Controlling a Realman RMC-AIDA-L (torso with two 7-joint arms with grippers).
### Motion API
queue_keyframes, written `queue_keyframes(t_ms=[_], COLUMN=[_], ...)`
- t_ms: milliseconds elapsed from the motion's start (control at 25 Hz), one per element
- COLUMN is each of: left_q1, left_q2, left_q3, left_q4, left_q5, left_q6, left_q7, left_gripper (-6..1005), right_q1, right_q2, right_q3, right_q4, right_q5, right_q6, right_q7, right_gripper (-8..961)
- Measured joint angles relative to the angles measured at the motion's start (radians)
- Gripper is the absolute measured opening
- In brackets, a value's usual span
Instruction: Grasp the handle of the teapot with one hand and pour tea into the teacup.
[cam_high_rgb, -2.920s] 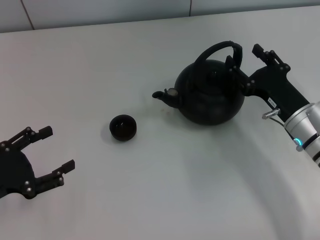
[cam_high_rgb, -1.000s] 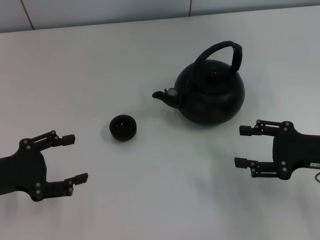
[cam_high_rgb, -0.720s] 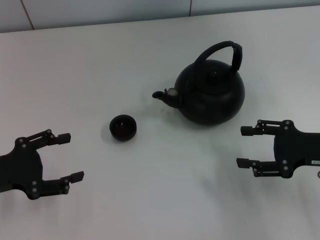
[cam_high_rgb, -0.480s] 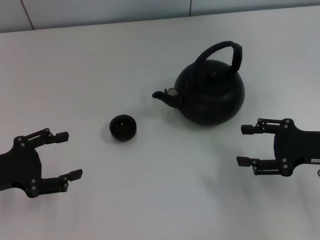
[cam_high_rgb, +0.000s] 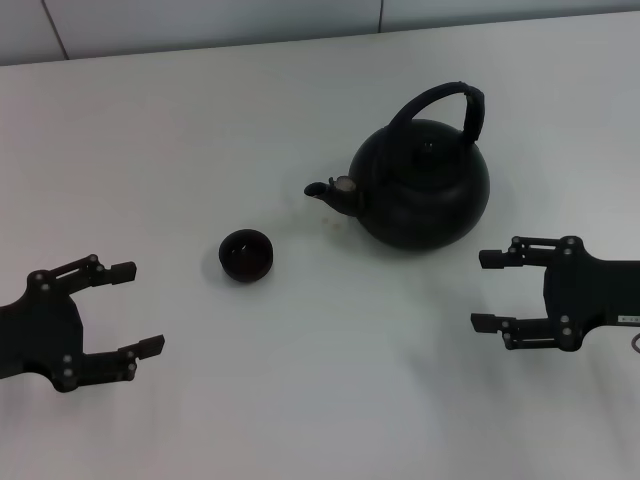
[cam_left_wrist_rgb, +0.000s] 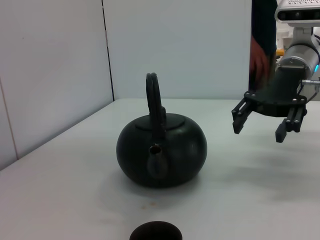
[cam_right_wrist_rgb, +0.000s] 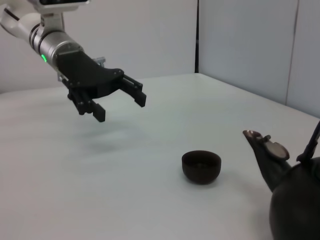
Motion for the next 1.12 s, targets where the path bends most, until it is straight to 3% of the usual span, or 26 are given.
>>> queue_keyframes(t_ms=[1120], left_q1=[0.008], left_q2=[-0.002], left_q3=[0.004], left_q4=[0.009], left_q5=[0.000], left_q6=[0.005], left_q7=[-0.011], left_gripper=[861], right_q1=[0.005], right_q2=[0.002], right_q3=[-0.007], right_q4=[-0.008], right_q5=[0.000], right_q6=[0.011], right_q7=[0.002], right_gripper=[741])
